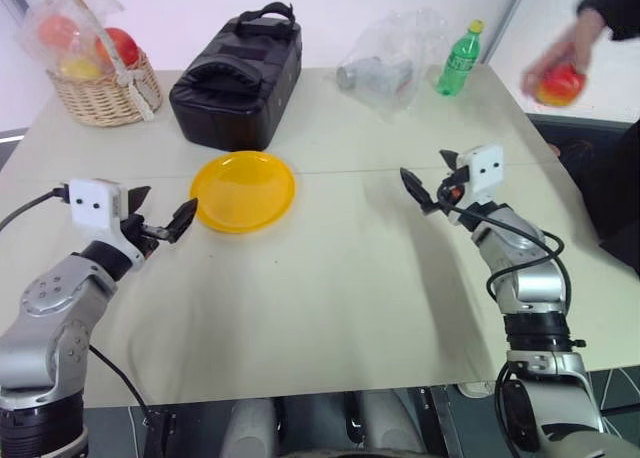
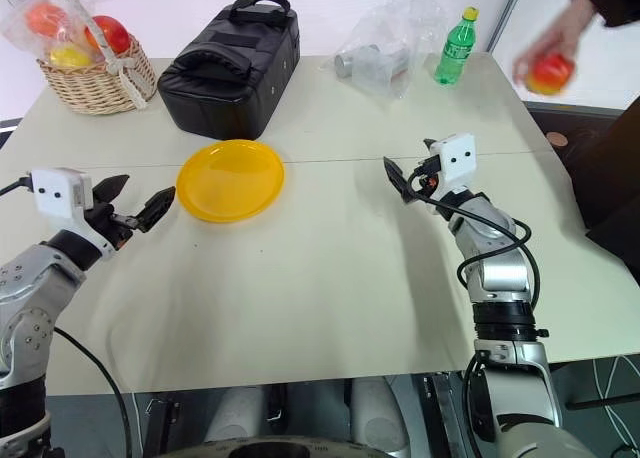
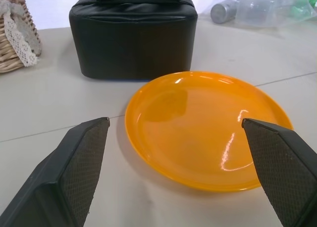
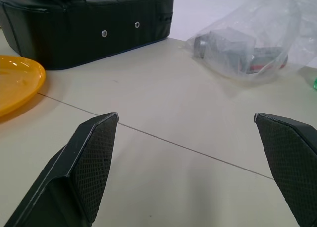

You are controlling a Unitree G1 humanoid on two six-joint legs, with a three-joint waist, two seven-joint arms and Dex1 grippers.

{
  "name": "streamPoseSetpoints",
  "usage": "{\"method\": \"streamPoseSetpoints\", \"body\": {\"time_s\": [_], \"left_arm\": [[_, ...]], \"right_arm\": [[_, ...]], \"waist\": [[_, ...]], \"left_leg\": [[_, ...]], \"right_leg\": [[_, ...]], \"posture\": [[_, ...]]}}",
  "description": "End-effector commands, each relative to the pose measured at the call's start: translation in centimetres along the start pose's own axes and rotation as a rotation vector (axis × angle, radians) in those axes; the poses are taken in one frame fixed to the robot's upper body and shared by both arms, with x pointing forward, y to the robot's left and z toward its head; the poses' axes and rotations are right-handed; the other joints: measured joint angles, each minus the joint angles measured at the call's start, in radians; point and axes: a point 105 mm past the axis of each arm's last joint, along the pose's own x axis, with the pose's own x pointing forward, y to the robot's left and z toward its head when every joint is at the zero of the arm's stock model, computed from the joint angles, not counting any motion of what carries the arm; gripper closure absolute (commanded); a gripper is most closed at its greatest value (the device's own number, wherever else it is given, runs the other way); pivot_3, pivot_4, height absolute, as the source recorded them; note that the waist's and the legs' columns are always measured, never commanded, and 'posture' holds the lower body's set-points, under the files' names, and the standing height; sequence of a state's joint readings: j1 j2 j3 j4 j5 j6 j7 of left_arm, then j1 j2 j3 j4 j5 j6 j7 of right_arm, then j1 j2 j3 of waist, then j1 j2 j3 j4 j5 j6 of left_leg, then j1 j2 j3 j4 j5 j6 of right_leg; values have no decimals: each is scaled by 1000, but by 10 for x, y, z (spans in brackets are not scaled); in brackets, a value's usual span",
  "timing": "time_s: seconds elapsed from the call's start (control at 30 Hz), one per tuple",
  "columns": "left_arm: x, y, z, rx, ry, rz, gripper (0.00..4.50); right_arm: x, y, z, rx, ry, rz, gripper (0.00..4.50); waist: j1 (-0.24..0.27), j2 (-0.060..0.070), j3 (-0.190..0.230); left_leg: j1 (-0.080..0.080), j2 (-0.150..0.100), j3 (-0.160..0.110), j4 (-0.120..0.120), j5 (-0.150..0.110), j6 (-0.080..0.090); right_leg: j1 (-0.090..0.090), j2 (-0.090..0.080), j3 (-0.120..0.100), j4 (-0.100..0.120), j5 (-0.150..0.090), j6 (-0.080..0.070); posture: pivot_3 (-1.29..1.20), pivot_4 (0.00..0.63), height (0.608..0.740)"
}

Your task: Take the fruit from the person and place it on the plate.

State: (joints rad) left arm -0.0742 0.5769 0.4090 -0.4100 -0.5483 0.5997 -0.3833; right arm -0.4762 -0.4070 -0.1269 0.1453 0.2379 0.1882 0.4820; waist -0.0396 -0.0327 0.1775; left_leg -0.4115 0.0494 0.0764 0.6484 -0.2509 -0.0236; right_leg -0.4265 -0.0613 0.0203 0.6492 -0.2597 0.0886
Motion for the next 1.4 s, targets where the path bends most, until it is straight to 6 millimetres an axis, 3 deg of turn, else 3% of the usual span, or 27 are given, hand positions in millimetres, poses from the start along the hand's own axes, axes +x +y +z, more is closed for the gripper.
{"method": "streamPoseSetpoints", "body": {"time_s": [0.03,0.73,0.93,1.13,1.23,1.4], "left_arm": [[0,1,13,34,-48,6,0],[2,-1,18,52,-62,0,0],[-2,-21,68,125,-119,-270,0],[-11,-36,77,171,0,-472,0],[-10,-34,77,175,21,-483,0],[-5,-35,71,156,28,-486,0]], "right_arm": [[4,-1,16,-19,-61,-2,27],[5,1,16,-19,-59,-2,27],[5,0,16,-23,-56,-3,27],[5,0,18,-28,-60,-1,27],[2,9,30,-36,-73,67,27],[6,28,69,-33,-166,164,27]], "waist": [[0,0,0],[0,0,0],[0,0,0],[-5,0,0],[-4,0,0],[-3,0,0]], "left_leg": [[0,0,0,0,0,0],[0,0,0,0,0,0],[0,0,0,0,0,0],[0,0,0,0,0,0],[0,0,0,0,0,0],[0,0,0,0,0,0]], "right_leg": [[0,0,0,0,0,0],[0,0,0,0,0,0],[0,0,0,0,0,0],[0,1,0,0,0,0],[0,1,0,0,0,0],[0,1,0,0,0,0]], "posture": [[0,150,740],[0,150,740],[0,150,740],[0,150,740],[0,150,740],[0,150,740]]}}
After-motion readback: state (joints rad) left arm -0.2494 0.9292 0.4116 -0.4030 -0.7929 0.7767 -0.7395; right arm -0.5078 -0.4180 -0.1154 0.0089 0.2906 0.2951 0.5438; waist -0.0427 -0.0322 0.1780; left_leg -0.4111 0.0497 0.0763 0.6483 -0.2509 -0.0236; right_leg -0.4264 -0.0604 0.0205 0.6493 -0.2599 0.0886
